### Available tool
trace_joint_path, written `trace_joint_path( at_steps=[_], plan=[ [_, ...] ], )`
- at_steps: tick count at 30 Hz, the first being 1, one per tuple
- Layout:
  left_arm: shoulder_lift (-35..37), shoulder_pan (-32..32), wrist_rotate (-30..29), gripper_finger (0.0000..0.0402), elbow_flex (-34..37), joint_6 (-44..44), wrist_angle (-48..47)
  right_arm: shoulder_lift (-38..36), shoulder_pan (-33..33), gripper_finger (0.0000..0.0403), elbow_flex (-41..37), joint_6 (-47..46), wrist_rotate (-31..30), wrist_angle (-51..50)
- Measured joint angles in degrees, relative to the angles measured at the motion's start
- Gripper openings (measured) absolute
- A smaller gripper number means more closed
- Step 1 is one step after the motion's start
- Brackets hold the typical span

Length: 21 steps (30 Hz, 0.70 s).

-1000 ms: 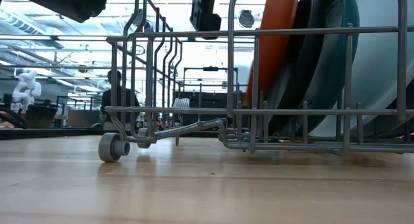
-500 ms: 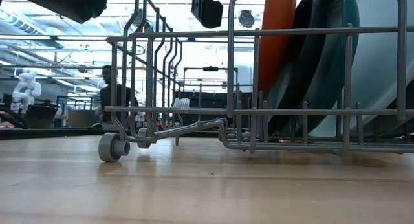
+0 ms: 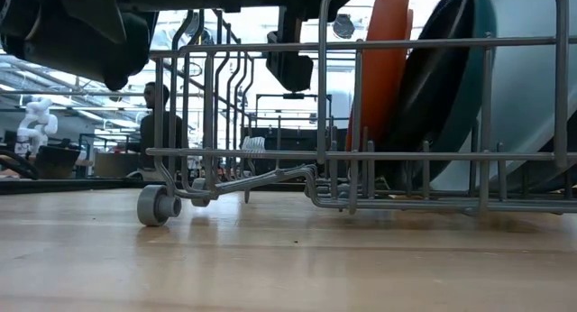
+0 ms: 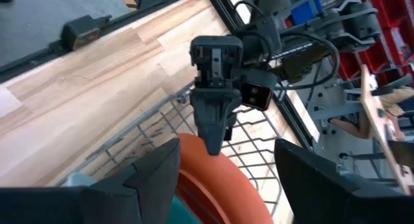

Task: Sort dishes
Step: Put the orange plate into the green dish rack

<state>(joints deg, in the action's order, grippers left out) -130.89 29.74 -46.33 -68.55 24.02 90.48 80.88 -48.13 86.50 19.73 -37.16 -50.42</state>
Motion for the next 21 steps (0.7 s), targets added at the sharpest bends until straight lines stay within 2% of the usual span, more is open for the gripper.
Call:
trace_joint_path(
  at_steps=[10,21],
  plan=[
    [-0.06,-0.14,-2.56,0.0001,-0.01,-0.80,-2.03,0.00,0.01,0.0244,0.00,0.17,-0.40,-0.02],
    [-0.20,-0.09,-2.52,0.0038,0.07,-0.33,-2.24,0.02,0.01,0.0244,0.00,-0.41,-0.38,0.01]
  ],
)
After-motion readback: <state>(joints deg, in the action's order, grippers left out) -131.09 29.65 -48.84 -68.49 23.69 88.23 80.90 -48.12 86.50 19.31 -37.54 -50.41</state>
